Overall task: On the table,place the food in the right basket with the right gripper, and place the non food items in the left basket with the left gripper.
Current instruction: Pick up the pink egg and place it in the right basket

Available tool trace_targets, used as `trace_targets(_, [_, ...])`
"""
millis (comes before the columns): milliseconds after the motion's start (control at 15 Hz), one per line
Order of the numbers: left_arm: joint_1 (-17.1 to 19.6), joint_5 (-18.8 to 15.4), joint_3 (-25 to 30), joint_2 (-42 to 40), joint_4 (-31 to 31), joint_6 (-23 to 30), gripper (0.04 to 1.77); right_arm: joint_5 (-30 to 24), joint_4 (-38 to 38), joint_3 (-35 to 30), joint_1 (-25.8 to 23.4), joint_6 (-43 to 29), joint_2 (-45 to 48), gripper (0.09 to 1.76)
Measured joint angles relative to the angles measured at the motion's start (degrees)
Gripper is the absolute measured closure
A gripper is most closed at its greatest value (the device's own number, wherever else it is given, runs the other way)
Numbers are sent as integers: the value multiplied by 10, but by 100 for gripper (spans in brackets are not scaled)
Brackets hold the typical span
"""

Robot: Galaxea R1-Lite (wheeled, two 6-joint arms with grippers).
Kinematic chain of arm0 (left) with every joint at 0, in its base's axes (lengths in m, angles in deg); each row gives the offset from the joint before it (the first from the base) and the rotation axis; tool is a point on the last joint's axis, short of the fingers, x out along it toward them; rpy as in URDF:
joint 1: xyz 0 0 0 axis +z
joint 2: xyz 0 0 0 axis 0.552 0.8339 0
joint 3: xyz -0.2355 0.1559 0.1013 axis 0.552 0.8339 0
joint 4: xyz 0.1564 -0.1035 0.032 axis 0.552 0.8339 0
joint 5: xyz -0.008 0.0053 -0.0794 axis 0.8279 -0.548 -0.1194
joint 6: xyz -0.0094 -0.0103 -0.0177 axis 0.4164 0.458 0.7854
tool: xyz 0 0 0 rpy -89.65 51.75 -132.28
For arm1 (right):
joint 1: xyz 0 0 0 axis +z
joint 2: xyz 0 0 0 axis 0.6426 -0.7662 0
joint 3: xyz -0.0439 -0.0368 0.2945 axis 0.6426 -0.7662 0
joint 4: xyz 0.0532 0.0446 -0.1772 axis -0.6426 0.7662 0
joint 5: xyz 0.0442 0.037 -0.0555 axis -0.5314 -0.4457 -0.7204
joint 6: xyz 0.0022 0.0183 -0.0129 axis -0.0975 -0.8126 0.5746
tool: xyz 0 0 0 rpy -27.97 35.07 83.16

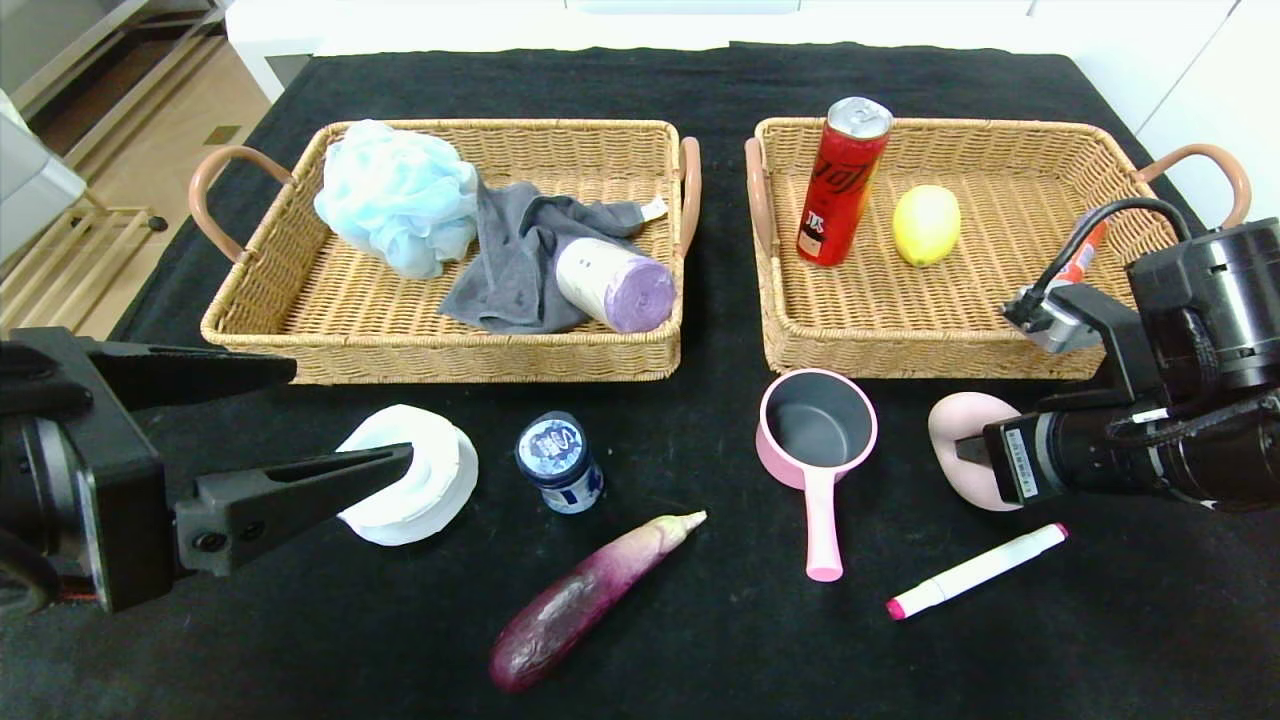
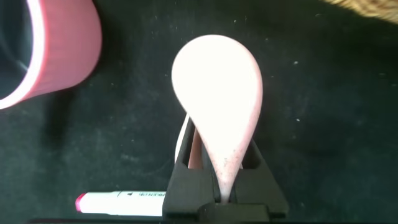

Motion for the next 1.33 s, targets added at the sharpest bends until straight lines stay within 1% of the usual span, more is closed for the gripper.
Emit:
trace_targets(533, [0, 0, 0, 0, 0, -1, 9, 0, 12, 34, 3, 0, 55, 168])
trace_targets(733, [0, 0, 1, 0, 0, -1, 9, 1, 39, 73, 1, 0, 70, 168])
trace_targets(1000, [0, -1, 1, -1, 0, -1, 9, 2, 42, 125, -7, 1, 66, 168])
trace_targets(1333, [0, -1, 2, -1, 0, -1, 9, 2, 40, 207, -46, 2, 29, 168])
